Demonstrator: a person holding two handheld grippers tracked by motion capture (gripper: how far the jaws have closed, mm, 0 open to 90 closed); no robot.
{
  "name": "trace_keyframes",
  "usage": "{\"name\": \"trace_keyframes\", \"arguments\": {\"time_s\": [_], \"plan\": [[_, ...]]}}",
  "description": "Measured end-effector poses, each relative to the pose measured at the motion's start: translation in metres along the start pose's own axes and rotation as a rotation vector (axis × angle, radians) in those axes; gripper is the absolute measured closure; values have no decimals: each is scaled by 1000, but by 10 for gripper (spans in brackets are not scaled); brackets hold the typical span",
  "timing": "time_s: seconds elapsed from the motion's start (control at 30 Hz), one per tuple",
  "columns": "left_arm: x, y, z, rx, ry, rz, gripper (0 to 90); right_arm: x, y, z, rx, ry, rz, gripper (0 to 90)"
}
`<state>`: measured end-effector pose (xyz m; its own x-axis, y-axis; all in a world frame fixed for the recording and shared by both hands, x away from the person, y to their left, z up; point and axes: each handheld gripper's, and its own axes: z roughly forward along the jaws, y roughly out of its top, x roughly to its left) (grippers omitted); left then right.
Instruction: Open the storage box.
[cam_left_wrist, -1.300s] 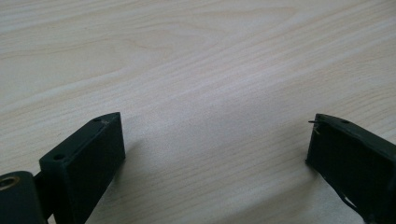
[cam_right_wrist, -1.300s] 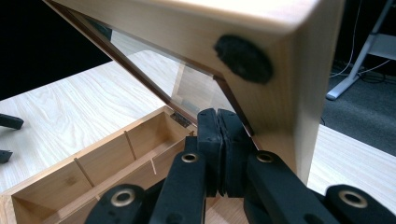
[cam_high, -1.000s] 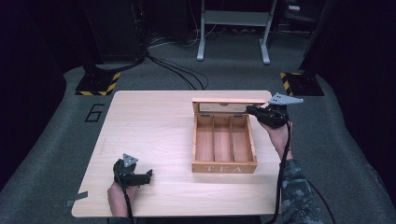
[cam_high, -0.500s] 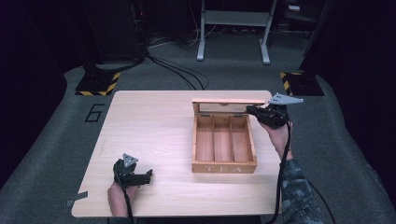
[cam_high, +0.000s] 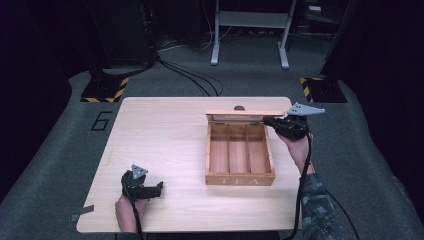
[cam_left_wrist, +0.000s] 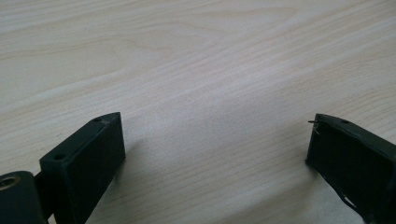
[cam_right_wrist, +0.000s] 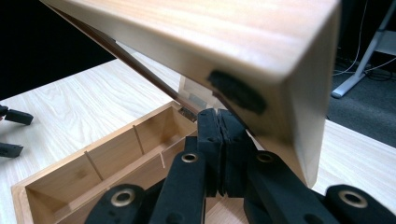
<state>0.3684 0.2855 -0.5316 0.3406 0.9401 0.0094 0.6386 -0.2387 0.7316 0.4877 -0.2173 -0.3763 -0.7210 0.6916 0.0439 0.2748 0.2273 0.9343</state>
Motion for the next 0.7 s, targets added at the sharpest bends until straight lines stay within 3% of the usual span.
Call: {"name": "trace_keyframes", "arguments": {"time_s": [0.7], "plan": [[0, 0, 0, -4, 1, -5, 40, 16, -21, -9, -4, 22, -4, 886]]}}
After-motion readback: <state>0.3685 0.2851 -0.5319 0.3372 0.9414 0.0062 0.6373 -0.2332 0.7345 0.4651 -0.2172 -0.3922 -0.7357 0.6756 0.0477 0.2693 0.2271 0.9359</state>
